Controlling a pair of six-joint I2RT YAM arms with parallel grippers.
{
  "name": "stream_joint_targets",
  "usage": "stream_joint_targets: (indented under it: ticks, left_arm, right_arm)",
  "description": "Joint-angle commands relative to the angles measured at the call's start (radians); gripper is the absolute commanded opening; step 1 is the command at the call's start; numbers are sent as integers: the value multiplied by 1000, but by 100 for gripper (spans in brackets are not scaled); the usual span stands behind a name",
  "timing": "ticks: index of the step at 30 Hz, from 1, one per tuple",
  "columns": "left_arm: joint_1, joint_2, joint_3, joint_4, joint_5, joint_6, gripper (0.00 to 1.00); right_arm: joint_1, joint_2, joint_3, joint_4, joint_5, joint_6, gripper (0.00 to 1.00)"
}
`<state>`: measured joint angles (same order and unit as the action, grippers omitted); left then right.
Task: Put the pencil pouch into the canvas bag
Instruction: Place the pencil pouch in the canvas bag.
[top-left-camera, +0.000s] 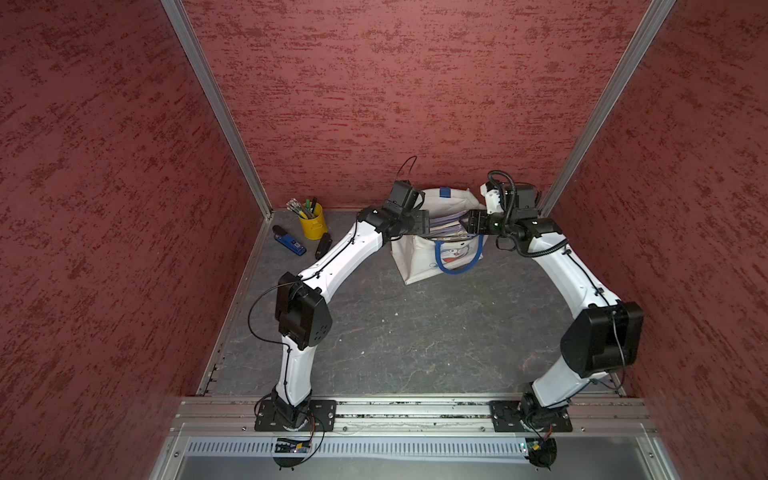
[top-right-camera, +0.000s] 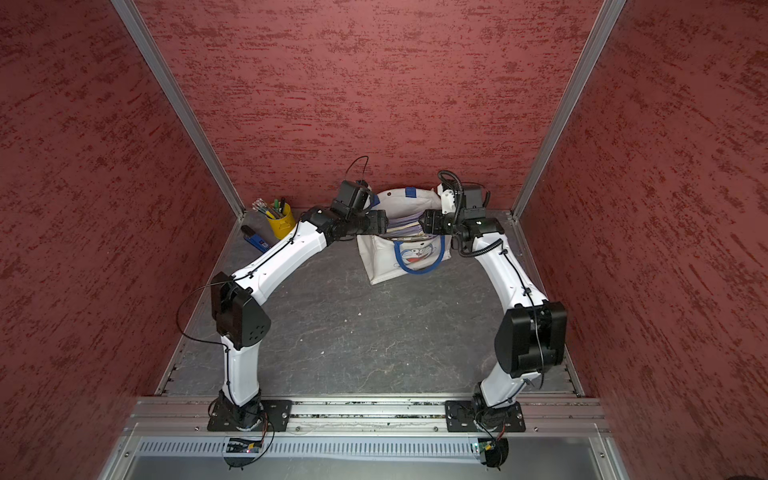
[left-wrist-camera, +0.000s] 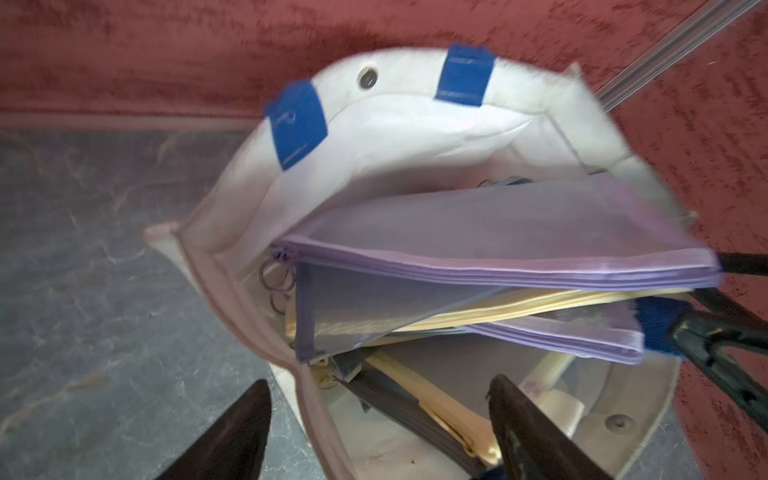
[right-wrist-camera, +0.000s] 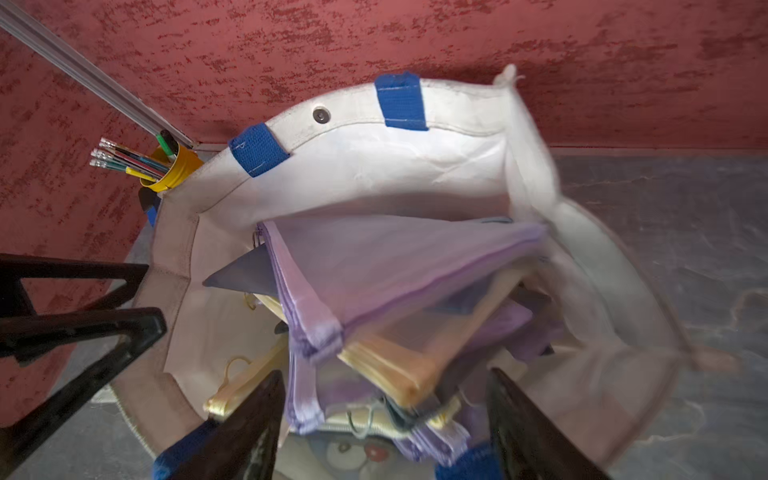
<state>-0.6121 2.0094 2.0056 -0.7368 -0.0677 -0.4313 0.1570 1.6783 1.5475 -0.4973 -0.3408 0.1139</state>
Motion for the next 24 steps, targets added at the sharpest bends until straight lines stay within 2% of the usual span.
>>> stream_joint_targets:
  ticks: [1, 3, 6, 8, 13, 21, 24]
  left_arm:
    - [1, -1, -28, -6, 49, -96, 76]
    - [2, -3, -46, -15, 63, -118, 67]
    - [2, -27, -91, -4, 72, -134, 44]
    - [2, -47, -114, -1, 78, -141, 25]
    - [-2, -96, -147, 2, 74, -128, 2]
    - [3, -150, -184, 15, 50, -104, 0]
    - [14, -151, -198, 24, 70, -104, 0]
  right_arm:
    - [40, 28, 38, 81, 5, -67, 73]
    - [55, 52, 44, 83, 34, -70, 70]
    - [72, 82, 62, 72, 98, -72, 62]
    - [79, 108, 89, 51, 132, -74, 57]
    - [99, 175, 150, -33, 213, -85, 48]
    - [99, 319, 311, -242, 290, -77, 44]
    - [108, 311, 344, -263, 298, -84, 44]
